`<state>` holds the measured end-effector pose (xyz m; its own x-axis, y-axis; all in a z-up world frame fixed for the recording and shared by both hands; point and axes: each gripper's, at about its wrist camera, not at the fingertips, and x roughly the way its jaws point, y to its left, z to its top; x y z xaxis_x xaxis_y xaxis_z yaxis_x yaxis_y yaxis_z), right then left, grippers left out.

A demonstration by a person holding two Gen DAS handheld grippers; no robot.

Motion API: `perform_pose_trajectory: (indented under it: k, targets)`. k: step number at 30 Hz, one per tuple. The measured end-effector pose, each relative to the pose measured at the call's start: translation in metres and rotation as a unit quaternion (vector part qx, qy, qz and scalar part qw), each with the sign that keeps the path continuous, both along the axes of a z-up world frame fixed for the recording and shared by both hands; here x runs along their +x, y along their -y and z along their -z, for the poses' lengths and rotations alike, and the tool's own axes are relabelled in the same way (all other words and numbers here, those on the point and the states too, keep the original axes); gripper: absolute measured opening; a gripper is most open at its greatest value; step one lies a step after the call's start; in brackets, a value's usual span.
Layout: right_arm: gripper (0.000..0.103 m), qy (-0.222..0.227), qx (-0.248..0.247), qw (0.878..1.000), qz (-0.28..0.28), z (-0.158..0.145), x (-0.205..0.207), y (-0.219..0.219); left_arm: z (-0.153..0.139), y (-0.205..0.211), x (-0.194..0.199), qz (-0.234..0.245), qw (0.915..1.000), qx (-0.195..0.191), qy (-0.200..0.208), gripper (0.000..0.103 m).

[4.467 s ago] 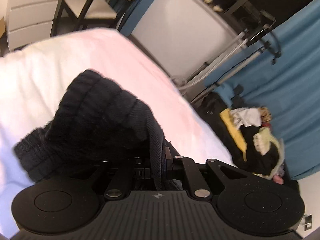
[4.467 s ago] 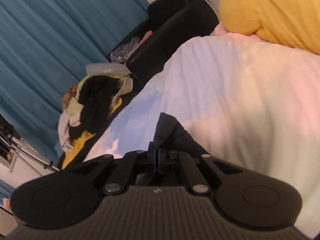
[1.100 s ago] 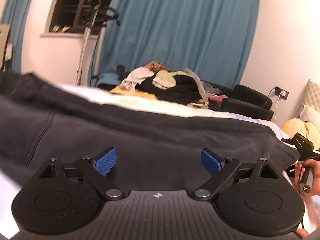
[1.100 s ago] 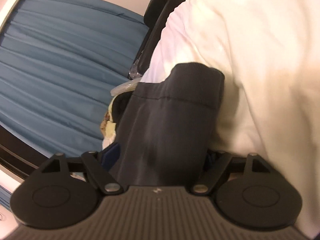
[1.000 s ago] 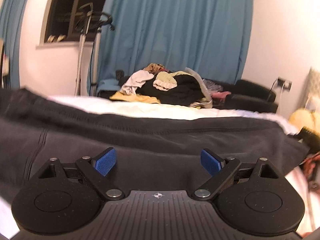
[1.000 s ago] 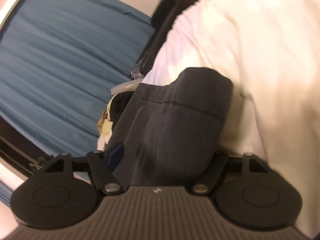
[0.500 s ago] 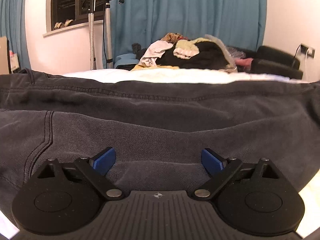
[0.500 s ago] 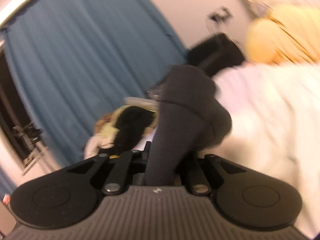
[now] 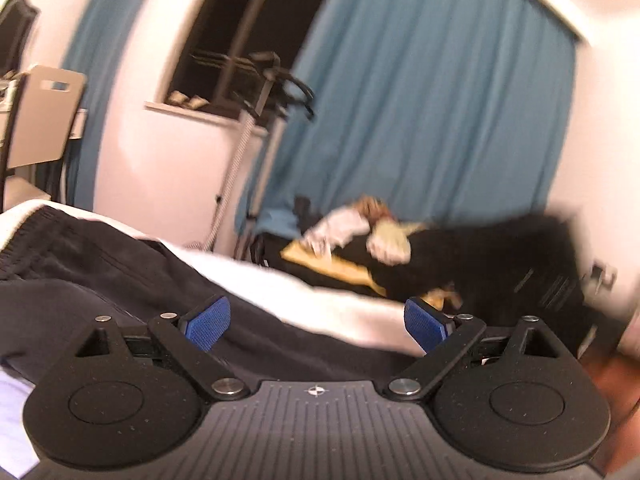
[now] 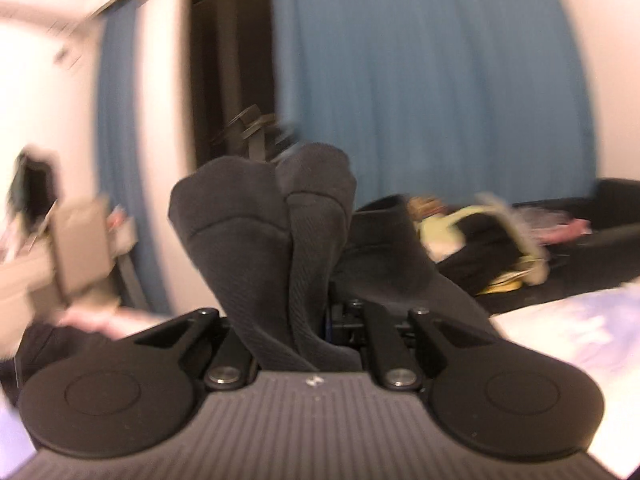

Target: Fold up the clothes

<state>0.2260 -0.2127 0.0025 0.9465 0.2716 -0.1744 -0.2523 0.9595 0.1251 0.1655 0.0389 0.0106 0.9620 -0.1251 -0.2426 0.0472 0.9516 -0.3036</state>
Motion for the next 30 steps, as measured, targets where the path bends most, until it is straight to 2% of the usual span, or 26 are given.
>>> perform_pose_trajectory:
  k: [2,4,5,6,8,10,12,15,16,17,18,21,24,25,27,28,30]
  targets:
    - [0.01,-0.016,-0.04,0.998,-0.044,0.024,-0.005,-0.049,-0.005,-0.014,-0.003,-0.01,0.9999,0.0,0.013,0.095]
    - [0.01,-0.046,-0.091,0.991,-0.089,0.054,-0.008,-0.093,-0.005,-0.027,-0.007,-0.018,0.9996,-0.001,0.021,0.095]
    - [0.01,-0.063,-0.118,0.986,-0.102,0.071,-0.01,-0.11,-0.001,-0.035,-0.006,-0.019,0.9996,-0.014,0.018,0.095]
    - [0.011,-0.078,-0.136,0.982,-0.105,0.089,-0.011,-0.123,0.002,-0.042,-0.006,-0.019,0.9994,-0.026,0.015,0.095]
    - [0.011,-0.093,-0.137,0.981,-0.099,0.106,-0.014,-0.13,0.006,-0.043,-0.003,-0.011,0.9994,-0.032,0.008,0.095]
    - [0.016,-0.097,-0.132,0.981,-0.1,0.106,-0.014,-0.126,0.011,-0.045,0.0,-0.002,0.9993,-0.038,0.001,0.095]
    - [0.028,-0.105,-0.144,0.976,-0.124,0.099,-0.015,-0.124,0.015,-0.046,0.003,0.007,0.999,-0.044,-0.005,0.095]
    - [0.042,-0.112,-0.189,0.961,-0.168,0.08,-0.025,-0.117,0.022,-0.047,0.008,0.02,0.9982,-0.054,-0.016,0.095]
    - [0.051,-0.119,-0.187,0.957,-0.185,0.072,-0.041,-0.112,0.024,-0.048,0.009,0.024,0.9979,-0.057,-0.019,0.095]
    - [0.053,-0.127,-0.177,0.957,-0.189,0.067,-0.043,-0.103,0.026,-0.049,0.011,0.029,0.9976,-0.06,-0.022,0.095]
    - [0.053,-0.135,-0.167,0.957,-0.193,0.063,-0.045,-0.093,0.029,-0.049,0.012,0.033,0.9972,-0.062,-0.026,0.095]
    - [0.054,-0.148,-0.128,0.962,-0.189,0.051,-0.062,-0.06,0.037,-0.036,0.008,0.05,0.9979,-0.032,-0.027,0.094]
    - [0.056,-0.161,-0.064,0.973,-0.15,0.051,-0.067,-0.021,0.043,-0.022,0.008,0.068,0.9972,-0.016,-0.029,0.08]
    - [0.056,-0.168,-0.043,0.975,-0.136,0.052,-0.067,-0.009,0.046,-0.018,0.006,0.072,0.997,-0.013,-0.025,0.073]
    - [0.057,-0.176,0.007,0.98,-0.094,0.052,-0.071,0.014,0.053,-0.009,0.0,0.078,0.9969,-0.011,-0.003,0.066]
    - [0.057,-0.181,0.025,0.98,-0.082,0.052,-0.068,0.023,0.055,-0.004,-0.001,0.07,0.9975,0.003,-0.006,0.058]
    - [0.057,-0.169,0.029,0.984,-0.055,0.053,-0.064,0.036,0.061,0.004,0.001,0.055,0.9981,0.023,-0.018,0.055]
